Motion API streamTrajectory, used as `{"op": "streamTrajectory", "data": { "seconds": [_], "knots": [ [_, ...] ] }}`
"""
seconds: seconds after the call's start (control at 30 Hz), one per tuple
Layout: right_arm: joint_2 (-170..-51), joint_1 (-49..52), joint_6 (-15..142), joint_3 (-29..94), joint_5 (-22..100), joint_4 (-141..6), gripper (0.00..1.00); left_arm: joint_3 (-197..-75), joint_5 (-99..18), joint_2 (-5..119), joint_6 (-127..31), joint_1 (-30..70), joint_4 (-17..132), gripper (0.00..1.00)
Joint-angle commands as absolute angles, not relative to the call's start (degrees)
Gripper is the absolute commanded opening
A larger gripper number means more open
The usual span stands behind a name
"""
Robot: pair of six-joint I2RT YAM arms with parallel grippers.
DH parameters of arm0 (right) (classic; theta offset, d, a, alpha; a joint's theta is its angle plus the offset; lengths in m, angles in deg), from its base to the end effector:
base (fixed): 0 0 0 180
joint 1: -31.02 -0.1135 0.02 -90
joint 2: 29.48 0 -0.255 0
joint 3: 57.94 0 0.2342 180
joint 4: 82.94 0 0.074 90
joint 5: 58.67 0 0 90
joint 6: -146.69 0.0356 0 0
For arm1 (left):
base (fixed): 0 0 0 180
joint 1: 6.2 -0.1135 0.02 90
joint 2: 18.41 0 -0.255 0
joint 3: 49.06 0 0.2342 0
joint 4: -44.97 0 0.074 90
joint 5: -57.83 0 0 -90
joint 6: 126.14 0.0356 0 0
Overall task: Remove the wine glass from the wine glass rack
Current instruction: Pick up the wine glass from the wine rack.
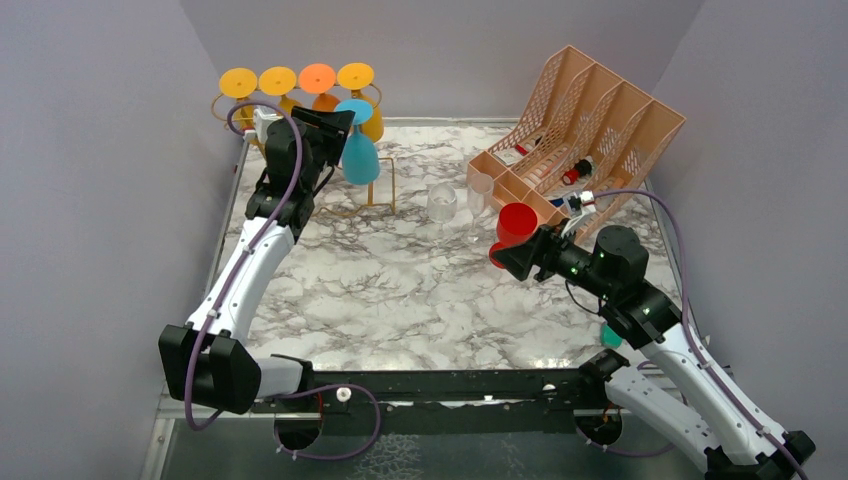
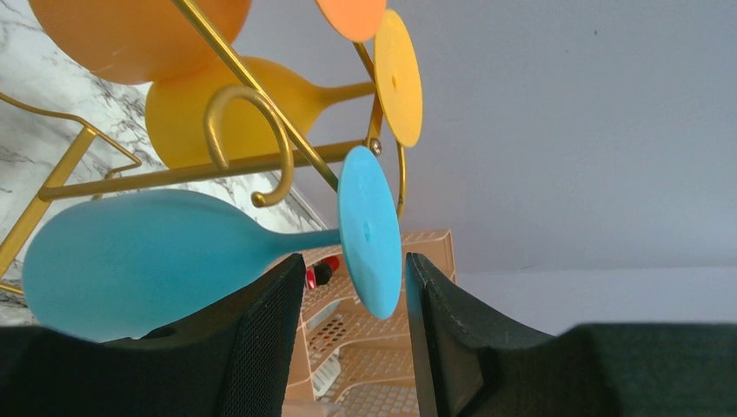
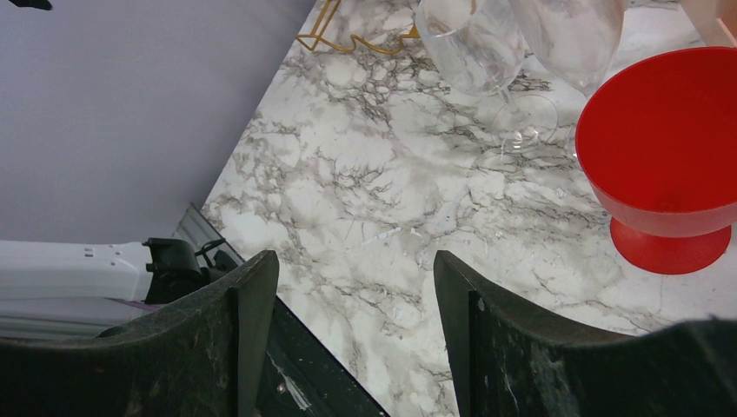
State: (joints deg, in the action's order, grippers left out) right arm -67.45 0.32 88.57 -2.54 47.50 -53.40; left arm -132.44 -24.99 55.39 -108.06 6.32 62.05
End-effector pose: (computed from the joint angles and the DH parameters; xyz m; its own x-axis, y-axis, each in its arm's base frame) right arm 0.1224 0.0842 0.3178 -0.5358 0.2718 -0.7994 -0.5199 0.6398 0.5660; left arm 0.2823 -0.0581 0.3831 -0.1290 -0.9375 -0.3232 -0.0919 0.3358 -0.9374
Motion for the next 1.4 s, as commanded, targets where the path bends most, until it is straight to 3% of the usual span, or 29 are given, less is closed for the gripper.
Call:
{"op": "streamTrajectory", "data": {
  "seconds": [0.0, 0.37, 0.67, 1.37],
  "knots": [
    [-67.2, 0.1, 87.9, -2.3, 47.2, -53.8, 0.69, -133.7, -18.8, 55.1, -110.7, 7.0, 62.0, 0.51],
    [-66.6, 0.1, 87.8, -2.2, 46.3, -53.1, 0.69, -135.0, -18.2, 57.3, -111.7, 7.3, 61.4, 0.43],
    [-66.3, 0.1, 87.9, -2.4, 46.0, -52.7, 0.69, -134.9, -18.1, 57.9, -111.5, 7.3, 60.9, 0.28],
    [-66.8, 0.1, 87.8, -2.6, 47.0, -53.4, 0.69, -134.5, -17.3, 55.0, -112.9, 7.4, 60.6, 0.02]
  ]
}}
